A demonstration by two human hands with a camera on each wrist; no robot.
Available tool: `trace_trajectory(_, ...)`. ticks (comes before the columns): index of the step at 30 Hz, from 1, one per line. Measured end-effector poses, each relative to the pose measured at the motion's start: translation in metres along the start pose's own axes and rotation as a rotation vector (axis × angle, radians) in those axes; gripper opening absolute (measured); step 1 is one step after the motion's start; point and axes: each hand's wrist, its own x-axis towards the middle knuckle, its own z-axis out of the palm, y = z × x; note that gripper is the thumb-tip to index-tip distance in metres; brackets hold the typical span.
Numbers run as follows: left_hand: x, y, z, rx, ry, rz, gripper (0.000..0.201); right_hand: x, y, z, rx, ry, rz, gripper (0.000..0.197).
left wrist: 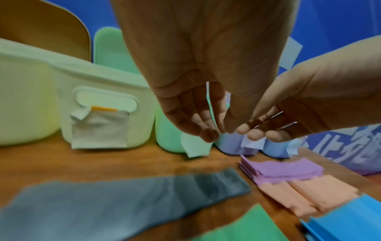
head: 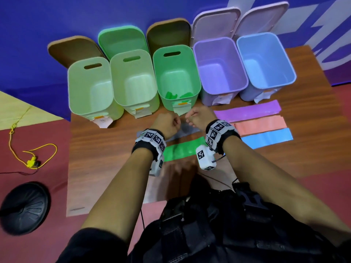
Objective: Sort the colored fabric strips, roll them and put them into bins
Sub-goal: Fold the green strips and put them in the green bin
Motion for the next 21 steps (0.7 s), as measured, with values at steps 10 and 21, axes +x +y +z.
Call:
trace_trajectory(10,0.010,0.019,0.093,-0.061,-0.243,-0.057,0.019,-0.015,0.079,-0.016,-0.128,0.030,0.167,0.022)
trace_trajectory(21,0.035,0.017,0.132,0.001,-0.261,-0.056,0.044,-0.003,0.122,-0.007,-0.157,0.038,0.295,0.021)
